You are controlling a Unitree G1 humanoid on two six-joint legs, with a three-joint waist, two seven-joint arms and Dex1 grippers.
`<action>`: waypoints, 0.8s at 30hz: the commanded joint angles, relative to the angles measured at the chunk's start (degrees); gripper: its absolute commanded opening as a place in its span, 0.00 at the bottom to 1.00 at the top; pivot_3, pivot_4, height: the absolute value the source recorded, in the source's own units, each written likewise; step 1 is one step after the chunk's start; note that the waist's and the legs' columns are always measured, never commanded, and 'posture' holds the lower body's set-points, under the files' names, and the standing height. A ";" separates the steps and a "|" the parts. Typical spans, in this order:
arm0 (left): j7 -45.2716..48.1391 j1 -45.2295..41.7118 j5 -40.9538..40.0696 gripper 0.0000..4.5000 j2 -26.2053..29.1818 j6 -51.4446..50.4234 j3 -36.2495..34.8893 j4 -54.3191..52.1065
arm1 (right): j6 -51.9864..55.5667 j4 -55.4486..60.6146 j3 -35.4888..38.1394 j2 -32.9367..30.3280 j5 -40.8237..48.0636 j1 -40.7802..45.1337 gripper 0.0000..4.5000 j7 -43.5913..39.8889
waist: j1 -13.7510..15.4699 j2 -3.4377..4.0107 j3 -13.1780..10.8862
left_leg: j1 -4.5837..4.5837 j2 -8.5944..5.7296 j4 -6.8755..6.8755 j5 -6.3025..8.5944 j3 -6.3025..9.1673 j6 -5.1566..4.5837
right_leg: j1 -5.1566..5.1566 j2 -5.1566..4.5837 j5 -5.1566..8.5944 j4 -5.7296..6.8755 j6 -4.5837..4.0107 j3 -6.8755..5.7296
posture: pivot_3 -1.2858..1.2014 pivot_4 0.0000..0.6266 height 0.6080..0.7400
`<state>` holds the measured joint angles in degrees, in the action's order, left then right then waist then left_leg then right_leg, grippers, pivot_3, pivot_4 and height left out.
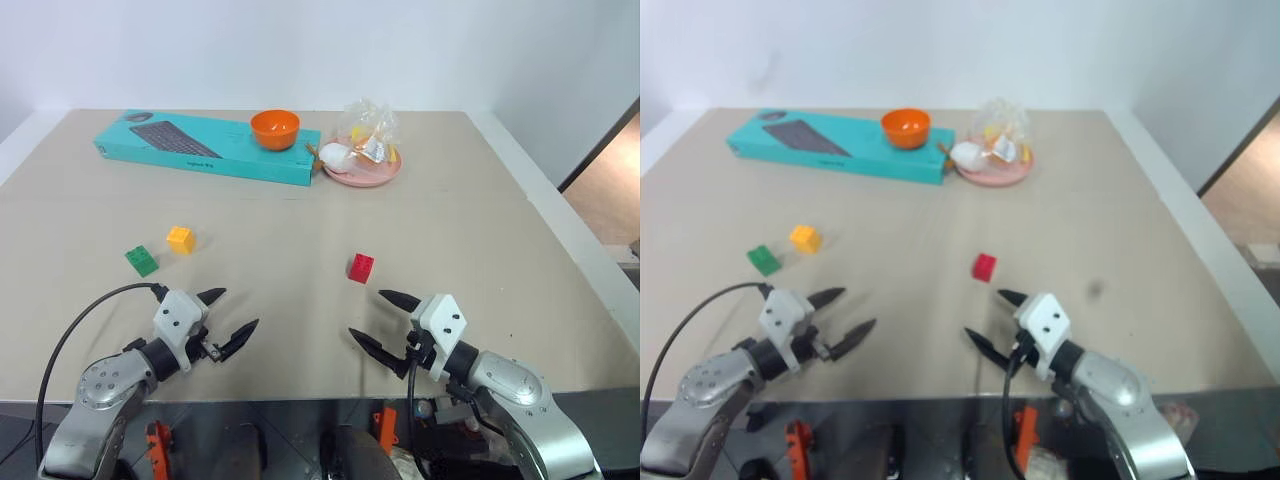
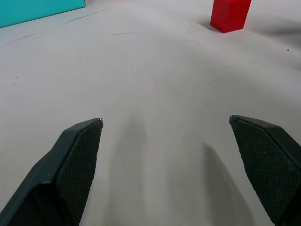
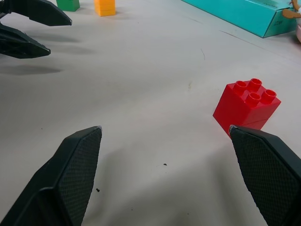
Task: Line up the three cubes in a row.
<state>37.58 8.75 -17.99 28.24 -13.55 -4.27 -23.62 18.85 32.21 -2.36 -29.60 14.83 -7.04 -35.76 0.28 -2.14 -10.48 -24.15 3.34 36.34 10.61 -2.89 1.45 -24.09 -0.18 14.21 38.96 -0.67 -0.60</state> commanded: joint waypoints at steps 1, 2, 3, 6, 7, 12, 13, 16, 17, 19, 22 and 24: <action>1.37 -0.39 -2.28 0.99 -0.34 1.04 -0.17 -1.02 | -1.33 1.86 0.58 -0.03 -0.16 -0.33 1.00 0.55 | 0.00 0.00 0.00 | 0.00 0.00 0.00 0.00 -0.01 0.00 | 0.00 0.00 0.00 0.00 0.00 0.00 | 0.52 0.24 1.00; 2.39 -0.59 -4.05 0.99 -0.63 0.67 -0.32 -1.20 | -1.48 1.82 0.61 0.07 -0.41 -0.47 1.00 0.79 | 0.01 0.00 0.00 | 0.00 0.00 0.00 0.00 -0.01 0.00 | 0.00 0.00 0.00 0.00 0.00 0.00 | 0.52 0.24 1.00; 3.14 -0.71 -5.24 0.99 -0.74 0.45 -0.43 -1.31 | -1.58 1.82 0.61 0.16 -0.60 -0.58 1.00 0.97 | 0.01 0.00 0.00 | 0.00 0.00 0.00 0.00 -0.01 0.00 | 0.00 0.00 0.00 0.00 0.00 0.00 | 0.52 0.24 1.00; 3.77 -0.83 -5.81 0.99 -0.63 0.57 -0.39 -1.39 | -1.66 1.82 0.60 0.35 -0.66 -0.72 1.00 1.41 | 0.01 0.00 0.00 | 0.00 -0.01 0.00 0.00 -0.01 0.00 | 0.00 0.00 0.00 0.00 0.00 0.01 | 0.52 0.24 1.00; 3.86 -0.92 -5.96 0.99 -0.63 0.56 -0.36 -1.36 | -1.65 1.83 0.60 0.37 -0.63 -0.71 1.00 1.55 | 0.00 0.00 0.00 | 0.00 0.00 0.00 0.00 -0.01 0.00 | 0.00 0.00 0.00 0.00 0.00 0.01 | 0.52 0.24 1.00; 4.06 -1.57 -6.38 0.99 -0.71 0.33 -0.36 -0.94 | -1.34 1.95 0.56 0.51 -0.54 -0.38 1.00 1.88 | 0.00 0.00 0.00 | 0.01 0.00 0.00 0.00 0.00 0.00 | 0.00 0.02 -0.01 0.00 -0.02 0.00 | 0.52 0.24 1.00; 4.15 -1.61 -6.45 0.99 -0.69 0.32 -0.40 -0.90 | -1.25 1.98 0.54 0.54 -0.53 -0.29 1.00 1.92 | 0.00 0.00 0.00 | 0.01 0.00 0.00 0.00 -0.01 0.00 | 0.00 0.01 -0.01 0.00 -0.02 0.01 | 0.52 0.24 1.00; 5.26 -1.91 -7.07 0.99 -0.48 0.72 -0.15 -0.83 | -0.96 1.85 0.72 0.77 0.00 0.26 1.00 2.16 | 0.00 0.00 0.00 | 0.01 -0.01 0.00 0.00 -0.01 0.00 | 0.00 0.01 -0.01 0.00 -0.01 0.02 | 0.52 0.24 1.00; 6.72 -1.75 -7.29 0.99 0.02 1.32 0.40 -1.20 | -0.72 1.13 1.05 0.83 0.40 1.24 1.00 2.13 | 0.00 0.00 0.00 | 0.01 0.00 0.00 0.00 -0.01 0.00 | 0.00 0.01 -0.01 0.00 -0.01 0.02 | 0.52 0.24 1.00; 8.88 -1.35 -8.00 0.99 0.69 1.65 1.12 -1.99 | -0.70 -1.16 1.76 0.60 1.07 3.95 1.00 1.46 | -0.07 0.00 0.00 | 0.01 0.00 0.00 0.00 -0.02 0.00 | -0.01 0.03 -0.02 0.00 -0.02 0.03 | 0.52 0.24 1.00; 10.13 -1.45 -8.31 0.99 1.00 1.68 1.64 -2.38 | -1.59 -6.07 2.43 -0.45 1.34 8.82 1.00 -0.58 | -0.05 -0.01 0.00 | 0.05 -0.02 0.03 -0.01 -0.02 -0.02 | 0.00 0.05 -0.04 0.00 -0.07 0.07 | 0.52 0.24 1.00; 10.50 -1.74 -8.34 0.99 0.94 1.68 1.84 -2.33 | -2.47 -9.21 2.33 -1.29 1.28 11.53 1.00 -2.36 | -0.01 -0.01 0.01 | 0.03 -0.02 0.07 -0.02 -0.05 -0.04 | 0.00 0.07 0.02 0.00 -0.20 0.07 | 0.52 0.24 1.00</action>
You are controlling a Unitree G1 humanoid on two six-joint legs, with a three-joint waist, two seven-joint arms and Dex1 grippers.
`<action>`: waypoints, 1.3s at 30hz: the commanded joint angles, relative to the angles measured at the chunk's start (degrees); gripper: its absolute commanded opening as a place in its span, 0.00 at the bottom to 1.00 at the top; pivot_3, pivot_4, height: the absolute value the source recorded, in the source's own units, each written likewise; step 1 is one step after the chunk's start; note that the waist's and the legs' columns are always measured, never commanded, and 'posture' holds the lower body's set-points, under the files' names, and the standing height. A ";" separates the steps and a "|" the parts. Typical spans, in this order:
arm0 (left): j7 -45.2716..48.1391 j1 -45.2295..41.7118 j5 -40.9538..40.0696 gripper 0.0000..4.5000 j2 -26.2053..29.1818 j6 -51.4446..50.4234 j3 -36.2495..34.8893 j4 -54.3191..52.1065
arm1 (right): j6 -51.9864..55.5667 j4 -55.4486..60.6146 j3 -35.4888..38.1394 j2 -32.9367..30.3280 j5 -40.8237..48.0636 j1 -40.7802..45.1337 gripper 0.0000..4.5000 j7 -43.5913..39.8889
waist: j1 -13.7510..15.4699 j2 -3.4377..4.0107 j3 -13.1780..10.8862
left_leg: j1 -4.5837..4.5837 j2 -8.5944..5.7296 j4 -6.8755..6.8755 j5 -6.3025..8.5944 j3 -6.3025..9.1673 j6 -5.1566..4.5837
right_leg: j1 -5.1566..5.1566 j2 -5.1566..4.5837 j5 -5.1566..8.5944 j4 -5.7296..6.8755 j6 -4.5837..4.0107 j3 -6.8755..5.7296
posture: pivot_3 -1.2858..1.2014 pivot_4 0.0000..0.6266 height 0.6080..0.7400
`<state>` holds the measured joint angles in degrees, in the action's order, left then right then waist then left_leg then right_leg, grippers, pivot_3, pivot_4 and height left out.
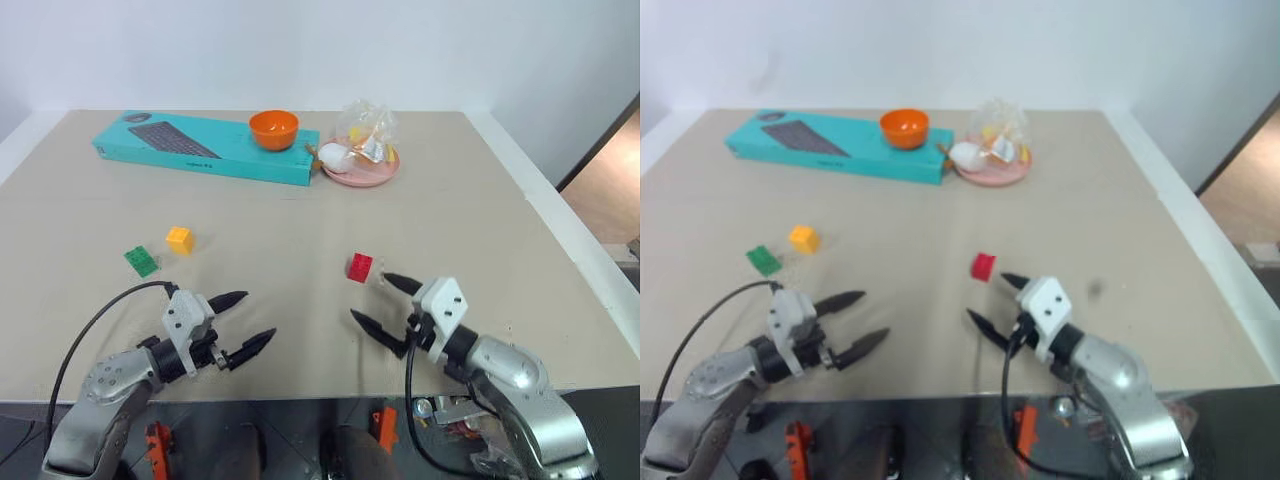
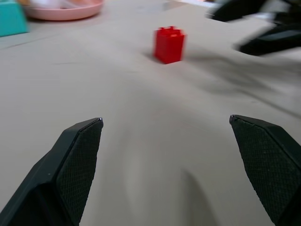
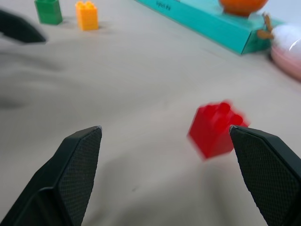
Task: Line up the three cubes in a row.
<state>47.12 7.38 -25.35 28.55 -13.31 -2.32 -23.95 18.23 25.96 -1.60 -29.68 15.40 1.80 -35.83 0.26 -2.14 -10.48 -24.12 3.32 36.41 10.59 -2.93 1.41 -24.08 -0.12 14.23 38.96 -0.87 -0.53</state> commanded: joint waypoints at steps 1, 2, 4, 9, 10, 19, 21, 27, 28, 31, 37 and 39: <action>1.35 -0.73 -1.21 0.99 0.63 1.22 0.05 -1.94 | -2.41 -5.85 1.55 -1.77 0.94 5.08 1.00 -3.90 | 0.01 0.00 0.00 | -0.01 -0.01 0.00 0.00 -0.01 -0.01 | 0.01 -0.01 0.01 0.00 -0.02 0.00 | 0.52 0.24 1.00; 1.91 -1.09 -1.68 0.99 0.72 0.79 0.19 -1.90 | -2.73 -8.64 1.60 -2.17 1.47 7.31 1.00 -5.54 | 0.02 0.00 0.00 | 0.00 -0.01 0.00 0.00 -0.01 -0.01 | 0.03 0.00 0.00 0.00 -0.01 0.00 | 0.52 0.24 1.00; 2.84 -1.69 -2.35 0.99 1.04 0.24 0.28 -1.64 | -2.78 -13.02 1.62 -2.66 2.46 10.63 1.00 -8.35 | 0.00 0.00 0.00 | -0.02 -0.03 0.00 -0.01 -0.03 -0.01 | 0.00 0.02 -0.02 0.00 -0.01 0.05 | 0.52 0.24 1.00; 5.02 -2.88 -3.50 0.99 2.25 -0.34 0.54 -1.11 | -7.47 -23.09 -0.05 -4.41 0.34 16.81 1.00 -14.05 | 0.01 0.00 0.00 | -0.06 -0.10 -0.02 0.02 -0.04 -0.05 | -0.01 0.29 -0.12 0.00 0.14 0.06 | 0.52 0.24 1.00; 5.28 -2.98 -3.49 0.99 2.45 -0.36 0.73 -1.20 | -8.00 -24.66 -0.17 -4.43 0.27 17.83 1.00 -14.85 | 0.01 0.00 0.00 | -0.07 -0.09 -0.03 0.02 -0.04 -0.05 | -0.03 0.31 -0.11 0.00 0.13 0.06 | 0.52 0.24 1.00; 4.83 -1.88 -3.06 0.99 2.77 -0.52 1.39 -2.72 | -9.67 -35.74 -2.80 -2.56 -0.80 26.74 1.00 -21.15 | -0.05 0.01 -0.01 | -0.04 0.13 -0.01 0.02 -0.06 -0.05 | -0.07 0.59 -0.21 0.01 0.05 0.18 | 0.52 0.24 1.00; 4.74 -1.57 -3.05 0.99 2.98 -0.54 1.35 -2.93 | -9.27 -37.37 -3.36 -1.71 -0.74 28.15 1.00 -22.09 | -0.05 0.02 -0.01 | -0.04 0.20 -0.01 0.02 -0.07 -0.05 | -0.09 0.65 -0.22 0.01 0.02 0.21 | 0.52 0.24 1.00; 4.19 -1.55 -2.57 1.00 3.23 -0.28 1.51 -2.82 | -8.20 -43.72 -4.39 0.77 -1.54 31.99 0.94 -23.01 | -0.06 0.03 -0.01 | -0.03 0.30 -0.01 0.02 -0.10 -0.05 | -0.12 0.76 -0.27 0.02 -0.07 0.24 | 0.52 0.24 1.00; 4.03 -1.61 -2.40 1.00 3.12 -0.22 1.70 -2.81 | -8.10 -44.69 -4.39 0.95 -1.73 32.43 0.87 -23.01 | -0.06 0.03 -0.01 | -0.03 0.30 -0.01 0.02 -0.12 -0.05 | -0.12 0.76 -0.27 0.03 -0.08 0.23 | 0.52 0.24 1.00; 3.74 -1.60 -2.05 1.00 2.91 -0.07 2.03 -2.82 | -7.93 -46.30 -4.28 1.36 -2.05 33.09 0.66 -23.14 | -0.05 0.03 -0.01 | -0.03 0.29 -0.01 0.02 -0.14 -0.05 | -0.12 0.75 -0.28 0.03 -0.09 0.25 | 0.52 0.24 1.00; 3.51 -1.40 -1.74 1.00 3.00 0.30 2.37 -2.55 | -7.73 -45.53 -4.00 1.66 -2.12 33.04 0.28 -22.63 | -0.05 0.03 -0.01 | -0.03 0.31 -0.01 0.02 -0.14 -0.05 | -0.16 0.76 -0.28 0.03 -0.08 0.33 | 0.52 0.24 1.00; 3.63 -1.63 -1.75 1.00 3.06 0.30 2.34 -2.30 | -7.83 -43.81 -4.07 1.32 -2.25 32.52 0.28 -22.48 | -0.05 0.03 -0.01 | -0.03 0.32 -0.01 0.02 -0.14 -0.05 | -0.16 0.77 -0.29 0.03 -0.09 0.33 | 0.52 0.24 1.00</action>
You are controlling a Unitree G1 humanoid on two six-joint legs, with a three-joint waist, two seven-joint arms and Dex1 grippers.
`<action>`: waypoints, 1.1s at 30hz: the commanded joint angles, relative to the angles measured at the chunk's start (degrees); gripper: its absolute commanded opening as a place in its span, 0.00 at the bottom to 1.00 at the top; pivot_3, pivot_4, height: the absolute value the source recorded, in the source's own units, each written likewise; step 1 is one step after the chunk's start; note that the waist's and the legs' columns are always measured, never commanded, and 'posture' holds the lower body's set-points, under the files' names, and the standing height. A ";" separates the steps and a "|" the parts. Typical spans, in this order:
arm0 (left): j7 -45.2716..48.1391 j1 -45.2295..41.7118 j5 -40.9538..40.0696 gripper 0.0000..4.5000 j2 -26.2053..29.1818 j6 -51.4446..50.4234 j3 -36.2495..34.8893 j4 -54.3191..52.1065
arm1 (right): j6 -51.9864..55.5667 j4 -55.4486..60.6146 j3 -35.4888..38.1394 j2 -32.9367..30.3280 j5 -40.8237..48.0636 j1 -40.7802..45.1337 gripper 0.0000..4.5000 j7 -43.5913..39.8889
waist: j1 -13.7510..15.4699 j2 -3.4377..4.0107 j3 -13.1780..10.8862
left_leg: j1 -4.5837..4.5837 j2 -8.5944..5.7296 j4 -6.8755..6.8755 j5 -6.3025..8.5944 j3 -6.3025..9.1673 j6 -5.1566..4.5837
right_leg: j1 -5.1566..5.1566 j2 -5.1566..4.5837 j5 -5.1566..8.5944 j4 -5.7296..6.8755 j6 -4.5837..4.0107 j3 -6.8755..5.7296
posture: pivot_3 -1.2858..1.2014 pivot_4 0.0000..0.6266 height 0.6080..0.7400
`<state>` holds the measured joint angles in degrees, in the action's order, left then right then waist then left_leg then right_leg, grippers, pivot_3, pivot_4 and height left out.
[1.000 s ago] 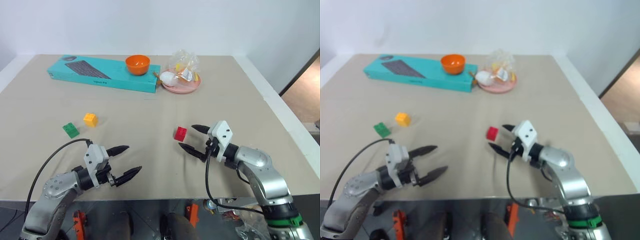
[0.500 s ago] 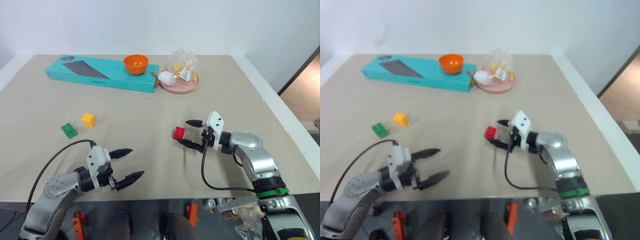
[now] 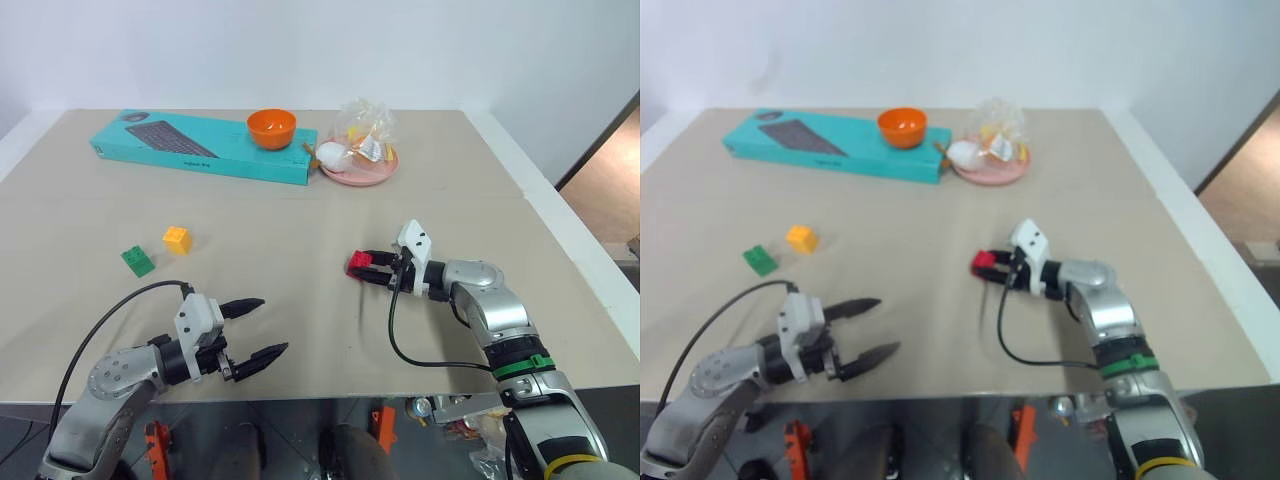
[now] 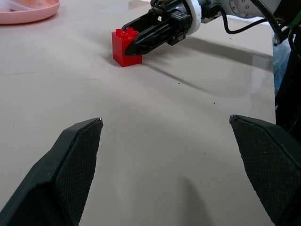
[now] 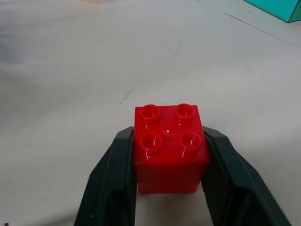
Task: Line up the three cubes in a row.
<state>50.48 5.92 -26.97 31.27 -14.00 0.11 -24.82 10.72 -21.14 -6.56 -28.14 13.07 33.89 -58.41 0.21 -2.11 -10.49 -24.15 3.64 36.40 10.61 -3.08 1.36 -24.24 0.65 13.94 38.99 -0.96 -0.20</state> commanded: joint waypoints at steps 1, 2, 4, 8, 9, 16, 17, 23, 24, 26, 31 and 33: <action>0.40 -0.35 -0.19 1.00 0.39 0.99 -0.15 -1.22 | 0.57 5.52 0.55 -0.70 0.54 0.15 0.28 -0.72 | 0.00 0.00 0.00 | 0.00 0.01 0.00 0.00 0.00 0.00 | 0.00 0.01 -0.01 0.00 -0.01 0.00 | 0.52 0.24 1.00; 0.53 -0.48 -0.24 1.00 0.44 1.00 -0.20 -1.05 | 1.60 7.69 0.16 -1.13 1.05 -0.08 0.28 -1.66 | 0.01 0.01 0.00 | 0.00 0.01 0.00 0.00 0.00 0.00 | -0.01 0.01 -0.01 0.00 -0.01 0.00 | 0.52 0.24 1.00; 0.86 -0.72 -0.31 1.00 0.59 1.09 -0.31 -0.67 | 4.77 12.59 -0.90 -1.69 2.54 -0.45 0.28 -3.91 | 0.02 0.02 -0.01 | 0.00 0.02 0.00 0.00 0.01 0.00 | -0.03 0.01 -0.01 0.01 -0.01 0.01 | 0.52 0.24 1.00; 1.28 -1.07 -0.21 1.00 0.68 1.22 -0.35 -0.16 | 7.82 19.57 -4.52 -3.09 3.18 -1.83 0.28 -8.58 | 0.01 0.02 -0.01 | 0.00 0.07 -0.01 0.00 0.03 0.00 | -0.04 0.01 -0.01 0.01 -0.01 0.02 | 0.52 0.24 1.00; 1.36 -1.15 -0.17 1.00 0.64 1.25 -0.34 -0.07 | 7.87 20.59 -5.52 -3.43 3.02 -2.20 0.28 -9.69 | 0.02 0.02 -0.01 | 0.00 0.07 -0.01 0.00 0.03 0.00 | -0.04 0.01 -0.01 0.01 -0.01 0.01 | 0.52 0.24 1.00; 1.41 -0.95 0.01 1.00 0.48 1.42 -0.38 0.03 | 3.64 17.55 -9.42 -3.58 0.19 -1.36 0.28 -13.24 | 0.02 0.02 -0.01 | 0.00 0.05 0.01 0.00 0.02 0.00 | -0.05 0.01 -0.02 0.01 -0.03 0.02 | 0.52 0.24 1.00; 1.40 -0.70 0.02 1.00 0.54 1.48 -0.47 -0.06 | 3.18 16.20 -9.42 -3.07 0.00 -0.73 0.28 -13.10 | 0.02 0.02 -0.01 | 0.00 0.04 0.01 0.00 0.01 0.00 | -0.05 0.01 -0.02 0.01 -0.02 0.03 | 0.52 0.24 1.00; 1.11 0.38 0.26 1.00 0.61 1.84 -0.74 -0.51 | 1.66 9.16 -9.38 -0.50 -0.98 3.61 0.28 -13.87 | -0.04 0.02 -0.01 | 0.00 0.06 0.01 0.00 0.00 0.00 | -0.08 0.06 -0.05 0.01 -0.06 0.05 | 0.52 0.24 1.00; 1.05 0.54 0.29 1.00 0.61 1.88 -0.76 -0.64 | 1.24 8.17 -9.37 -0.16 -1.14 4.34 0.28 -14.08 | -0.04 0.02 -0.01 | 0.00 0.07 0.01 0.00 0.00 0.00 | -0.08 0.07 -0.05 0.01 -0.07 0.04 | 0.52 0.24 1.00; 0.97 0.71 0.30 1.00 0.60 1.92 -0.80 -0.79 | 0.44 6.79 -9.41 0.22 -1.50 5.24 0.28 -14.53 | -0.03 0.02 -0.01 | 0.00 0.08 0.00 0.00 -0.01 0.00 | -0.08 0.07 -0.06 0.01 -0.08 0.02 | 0.52 0.24 1.00; 0.68 1.46 0.49 1.00 0.64 1.93 -0.85 -1.43 | -1.98 2.78 -10.04 1.36 -2.66 7.43 0.28 -16.25 | -0.02 0.02 -0.01 | -0.02 0.07 0.00 0.00 0.00 0.00 | -0.08 0.06 -0.06 0.01 -0.09 0.04 | 0.52 0.24 1.00; 0.44 1.67 0.60 1.00 0.52 1.92 -0.85 -1.67 | -3.66 1.00 -10.35 1.69 -3.40 7.62 0.28 -17.00 | -0.02 0.02 -0.01 | -0.01 0.07 0.00 0.00 -0.01 0.00 | -0.08 0.06 -0.06 0.01 -0.09 0.05 | 0.52 0.24 1.00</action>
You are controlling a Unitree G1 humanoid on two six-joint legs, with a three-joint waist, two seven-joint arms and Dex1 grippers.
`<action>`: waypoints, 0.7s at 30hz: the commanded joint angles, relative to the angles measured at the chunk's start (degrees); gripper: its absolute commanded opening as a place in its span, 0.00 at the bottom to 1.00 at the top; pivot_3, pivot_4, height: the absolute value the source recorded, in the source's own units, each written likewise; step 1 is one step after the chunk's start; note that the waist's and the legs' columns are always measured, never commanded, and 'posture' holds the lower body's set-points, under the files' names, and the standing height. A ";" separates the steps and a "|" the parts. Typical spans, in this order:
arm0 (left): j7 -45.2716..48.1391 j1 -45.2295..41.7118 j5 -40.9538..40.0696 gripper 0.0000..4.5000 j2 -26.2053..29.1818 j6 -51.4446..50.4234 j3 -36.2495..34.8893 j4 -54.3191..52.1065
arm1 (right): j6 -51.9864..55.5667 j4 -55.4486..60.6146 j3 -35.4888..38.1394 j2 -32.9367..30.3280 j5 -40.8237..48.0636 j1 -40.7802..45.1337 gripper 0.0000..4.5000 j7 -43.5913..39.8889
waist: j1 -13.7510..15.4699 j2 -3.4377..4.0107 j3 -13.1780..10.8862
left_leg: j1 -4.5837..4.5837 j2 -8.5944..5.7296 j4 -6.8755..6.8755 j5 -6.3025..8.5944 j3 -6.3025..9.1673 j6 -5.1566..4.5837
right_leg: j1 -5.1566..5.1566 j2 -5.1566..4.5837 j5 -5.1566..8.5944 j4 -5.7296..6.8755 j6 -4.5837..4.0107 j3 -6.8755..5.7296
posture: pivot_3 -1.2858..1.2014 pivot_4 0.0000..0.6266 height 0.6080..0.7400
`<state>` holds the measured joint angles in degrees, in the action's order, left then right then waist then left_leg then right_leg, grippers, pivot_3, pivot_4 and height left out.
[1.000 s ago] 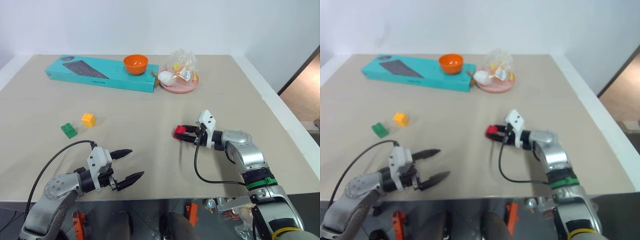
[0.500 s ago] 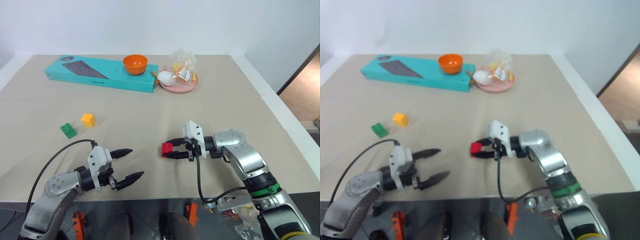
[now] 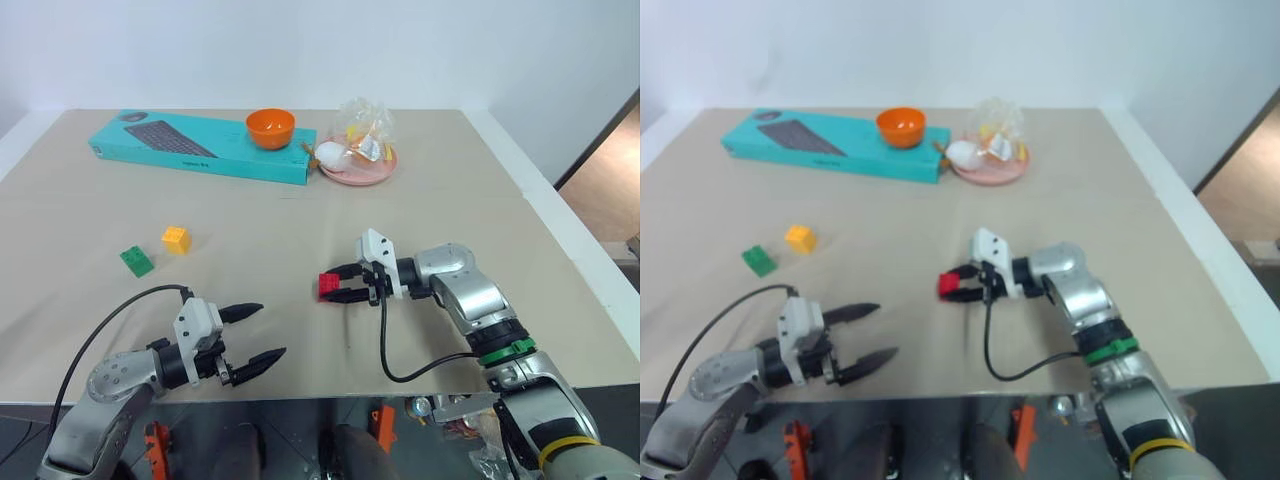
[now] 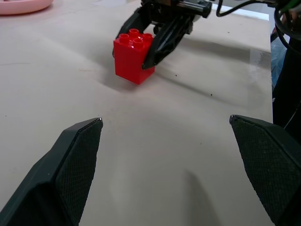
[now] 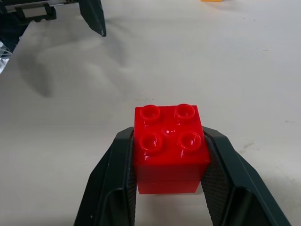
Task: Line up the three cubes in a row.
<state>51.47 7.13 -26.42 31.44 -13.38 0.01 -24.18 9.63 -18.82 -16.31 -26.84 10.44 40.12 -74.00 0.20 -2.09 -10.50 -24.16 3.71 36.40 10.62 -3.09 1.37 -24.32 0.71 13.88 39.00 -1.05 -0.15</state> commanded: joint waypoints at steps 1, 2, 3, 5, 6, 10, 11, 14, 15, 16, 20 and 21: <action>-0.67 0.55 0.08 1.00 0.31 1.28 -0.77 -2.40 | -3.50 -2.28 -0.87 0.44 -1.31 1.48 0.28 -1.79 | 0.00 0.00 0.00 | 0.00 0.00 0.00 0.00 0.00 0.00 | 0.00 0.00 0.00 0.00 0.00 0.00 | 0.52 0.24 1.00; -0.83 0.62 0.09 1.00 0.27 1.22 -0.78 -2.49 | -3.70 -3.02 -1.13 0.48 -1.63 1.56 0.28 -2.22 | 0.00 0.00 0.00 | 0.00 0.00 0.00 0.00 0.00 0.00 | 0.00 0.00 0.00 0.00 0.00 -0.01 | 0.52 0.24 1.00; -0.96 0.67 0.07 1.00 0.27 1.19 -0.78 -2.55 | -3.81 -3.56 -1.29 0.51 -1.79 1.65 0.28 -2.50 | 0.00 0.00 0.00 | 0.00 0.01 0.00 0.00 0.00 0.00 | 0.00 0.00 0.00 0.00 0.00 -0.01 | 0.52 0.24 1.00; -1.21 0.77 0.06 1.00 0.30 1.20 -0.66 -2.67 | -4.05 -4.34 -1.47 0.61 -1.93 1.81 0.28 -2.93 | 0.00 0.01 0.00 | 0.03 0.01 0.00 0.00 0.00 0.00 | 0.00 0.00 -0.01 0.00 -0.01 0.01 | 0.52 0.24 1.00; -1.29 0.80 0.10 1.00 0.33 1.22 -0.61 -2.72 | -4.08 -5.22 -1.50 0.69 -2.13 2.06 0.28 -3.01 | 0.01 0.01 0.00 | 0.02 0.02 0.00 0.00 0.00 0.00 | 0.00 0.00 -0.01 0.00 -0.02 0.00 | 0.52 0.24 1.00; -1.45 0.85 0.30 1.00 0.35 1.30 -0.47 -2.77 | -4.65 -7.19 -0.84 0.79 -2.50 2.84 0.67 -3.14 | 0.00 0.01 0.00 | 0.02 0.01 0.00 0.00 -0.01 0.00 | 0.01 0.00 -0.01 0.00 -0.02 -0.01 | 0.52 0.24 1.00; -1.47 0.87 0.33 1.00 0.34 1.31 -0.46 -2.77 | -4.48 -7.18 -0.49 0.80 -2.36 2.99 0.74 -3.09 | 0.00 0.01 0.00 | 0.02 0.01 0.00 0.00 -0.02 0.00 | 0.00 -0.01 -0.01 0.00 -0.02 0.01 | 0.52 0.24 1.00; -1.64 0.93 0.35 1.00 0.23 1.22 -0.51 -2.70 | -2.86 -5.91 0.52 0.50 -1.55 3.00 0.98 -2.91 | -0.01 0.01 0.00 | 0.02 0.02 0.00 0.00 -0.02 0.00 | 0.00 0.00 -0.02 0.00 -0.02 0.03 | 0.52 0.24 1.00; -1.81 0.97 0.35 1.00 0.13 1.19 -0.59 -2.63 | -2.05 -4.90 0.94 0.30 -1.11 2.77 0.99 -2.78 | -0.01 0.01 0.00 | 0.02 0.02 0.00 0.00 -0.01 0.00 | 0.00 0.00 -0.02 0.00 -0.02 0.02 | 0.52 0.24 1.00; -1.92 1.01 0.35 1.00 0.07 1.17 -0.64 -2.59 | -1.51 -4.19 1.22 0.17 -0.83 2.60 0.99 -2.69 | 0.00 0.02 0.00 | 0.02 0.03 0.00 0.00 -0.01 0.00 | 0.00 0.00 -0.02 0.00 -0.02 0.02 | 0.52 0.24 1.00; -4.54 1.03 -0.57 1.00 -1.05 0.00 -2.23 -2.26 | 3.73 5.24 4.34 -1.08 2.78 0.25 0.99 -0.55 | 0.03 0.03 -0.01 | 0.01 0.07 0.00 0.00 0.00 0.00 | -0.01 -0.03 -0.02 0.00 -0.04 0.02 | 0.52 0.24 1.00; -5.71 0.85 -0.93 1.00 -1.48 -0.58 -3.07 -2.08 | 5.69 8.34 5.32 -1.44 4.01 -0.50 0.99 0.19 | 0.03 0.03 -0.01 | 0.01 0.08 0.00 0.00 0.00 0.00 | -0.01 -0.04 -0.02 0.00 -0.04 0.02 | 0.52 0.24 1.00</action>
<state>47.38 8.11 -26.21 30.20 -13.84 -0.73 -24.79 12.96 -16.23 -13.91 -27.49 11.64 40.02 -74.67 0.23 -2.06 -10.51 -24.15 3.80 36.39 10.62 -3.08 1.37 -24.34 0.65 13.86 39.00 -1.08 -0.13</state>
